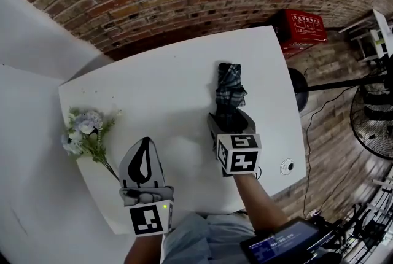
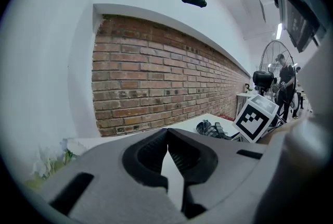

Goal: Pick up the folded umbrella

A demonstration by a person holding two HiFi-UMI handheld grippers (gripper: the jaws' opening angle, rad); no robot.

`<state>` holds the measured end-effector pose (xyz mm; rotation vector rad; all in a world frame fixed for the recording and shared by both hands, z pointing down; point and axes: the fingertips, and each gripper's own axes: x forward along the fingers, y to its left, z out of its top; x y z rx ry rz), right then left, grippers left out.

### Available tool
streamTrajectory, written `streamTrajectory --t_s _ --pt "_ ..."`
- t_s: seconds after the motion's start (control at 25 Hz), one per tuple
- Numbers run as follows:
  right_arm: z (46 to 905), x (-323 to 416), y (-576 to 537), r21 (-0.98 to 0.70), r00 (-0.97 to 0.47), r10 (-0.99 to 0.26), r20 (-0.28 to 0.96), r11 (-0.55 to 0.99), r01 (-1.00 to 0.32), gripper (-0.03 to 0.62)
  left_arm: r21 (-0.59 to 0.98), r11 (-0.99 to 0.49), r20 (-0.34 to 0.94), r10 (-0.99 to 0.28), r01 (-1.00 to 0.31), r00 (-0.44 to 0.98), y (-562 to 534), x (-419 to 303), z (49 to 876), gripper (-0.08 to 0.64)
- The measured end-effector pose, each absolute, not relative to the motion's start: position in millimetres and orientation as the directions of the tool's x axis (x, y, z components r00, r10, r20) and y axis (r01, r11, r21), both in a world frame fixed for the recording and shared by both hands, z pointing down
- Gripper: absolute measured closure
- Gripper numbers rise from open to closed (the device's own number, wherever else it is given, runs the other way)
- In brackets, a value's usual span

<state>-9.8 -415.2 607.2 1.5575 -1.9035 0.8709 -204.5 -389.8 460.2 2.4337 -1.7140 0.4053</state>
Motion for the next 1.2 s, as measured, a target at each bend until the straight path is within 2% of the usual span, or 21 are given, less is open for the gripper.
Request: streamTrajectory --t_s 0.4,1.2 --pt "608.3 -4.8 -414.1 -0.17 -0.21 -0.63 0.747 0.124 -0.978 0.353 -0.027 -0.338 0.289 -0.904 -0.941 0.316 -388.7 -206.7 459.4 0.552" --pt "606.8 -1.2 -414.1 -0.186 -0.225 -0.633 0.741 0.13 -0.974 0.394 -0.022 -0.334 0.279 -0.907 -0.942 0.315 -390.5 -203.5 455.7 0.552"
